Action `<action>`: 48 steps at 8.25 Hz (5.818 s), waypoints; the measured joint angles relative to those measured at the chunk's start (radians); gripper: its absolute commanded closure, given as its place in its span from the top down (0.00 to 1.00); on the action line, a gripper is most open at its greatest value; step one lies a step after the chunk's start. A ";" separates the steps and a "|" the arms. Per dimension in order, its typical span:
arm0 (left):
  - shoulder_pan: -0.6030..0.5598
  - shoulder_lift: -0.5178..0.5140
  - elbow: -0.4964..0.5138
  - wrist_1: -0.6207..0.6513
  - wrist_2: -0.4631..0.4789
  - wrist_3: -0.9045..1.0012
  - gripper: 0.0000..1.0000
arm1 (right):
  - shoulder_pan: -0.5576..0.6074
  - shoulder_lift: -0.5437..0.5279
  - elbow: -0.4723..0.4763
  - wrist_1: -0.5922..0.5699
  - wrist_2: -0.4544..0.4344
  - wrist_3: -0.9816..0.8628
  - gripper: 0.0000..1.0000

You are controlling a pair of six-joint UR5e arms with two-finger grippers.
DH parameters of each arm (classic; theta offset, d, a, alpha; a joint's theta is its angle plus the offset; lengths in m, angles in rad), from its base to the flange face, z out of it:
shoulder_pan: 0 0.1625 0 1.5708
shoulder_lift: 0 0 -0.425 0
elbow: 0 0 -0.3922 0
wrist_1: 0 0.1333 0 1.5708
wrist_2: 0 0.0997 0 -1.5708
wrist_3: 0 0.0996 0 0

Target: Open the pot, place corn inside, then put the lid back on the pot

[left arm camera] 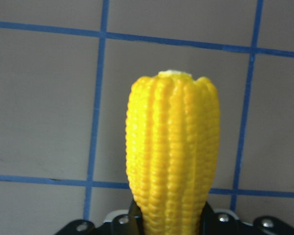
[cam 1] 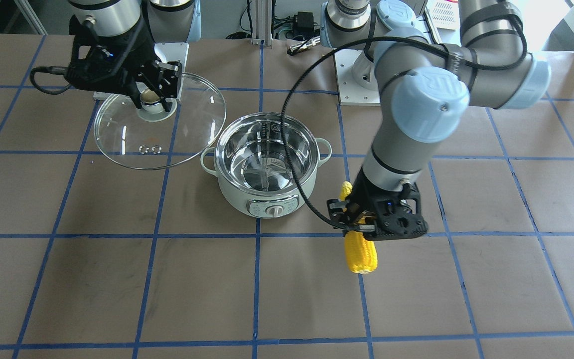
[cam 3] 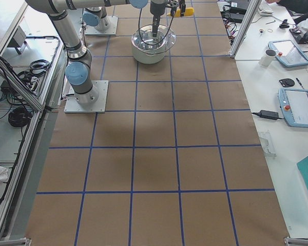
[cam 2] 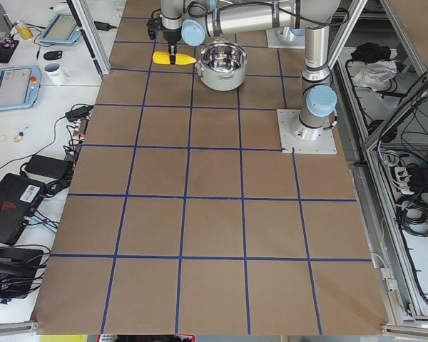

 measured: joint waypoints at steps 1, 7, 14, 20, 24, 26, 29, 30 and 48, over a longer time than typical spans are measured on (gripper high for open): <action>-0.080 0.003 -0.006 -0.001 0.000 -0.088 0.06 | -0.040 -0.007 -0.002 0.011 -0.005 -0.059 0.00; -0.196 0.107 -0.249 -0.010 -0.065 -0.217 0.00 | -0.079 -0.015 -0.008 0.019 -0.084 -0.264 0.00; -0.290 0.127 -0.305 -0.010 -0.067 -0.341 0.35 | -0.076 -0.026 -0.007 0.024 -0.087 -0.265 0.00; -0.295 0.075 -0.302 -0.009 -0.064 -0.365 1.00 | -0.076 -0.026 -0.006 0.026 -0.090 -0.265 0.00; -0.263 0.154 -0.265 -0.101 -0.078 -0.283 1.00 | -0.073 -0.027 -0.006 0.031 -0.101 -0.264 0.00; -0.133 0.192 -0.113 -0.294 -0.083 -0.143 1.00 | -0.070 -0.026 -0.004 0.029 -0.104 -0.260 0.00; 0.123 0.191 0.223 -0.553 0.025 0.070 1.00 | -0.022 -0.017 -0.005 0.018 -0.091 -0.156 0.00; 0.160 0.198 0.279 -0.590 0.084 0.096 1.00 | 0.044 0.002 -0.006 -0.006 -0.089 -0.068 0.00; 0.192 0.187 0.305 -0.574 0.062 0.113 1.00 | 0.432 0.317 0.013 -0.284 0.004 0.376 0.00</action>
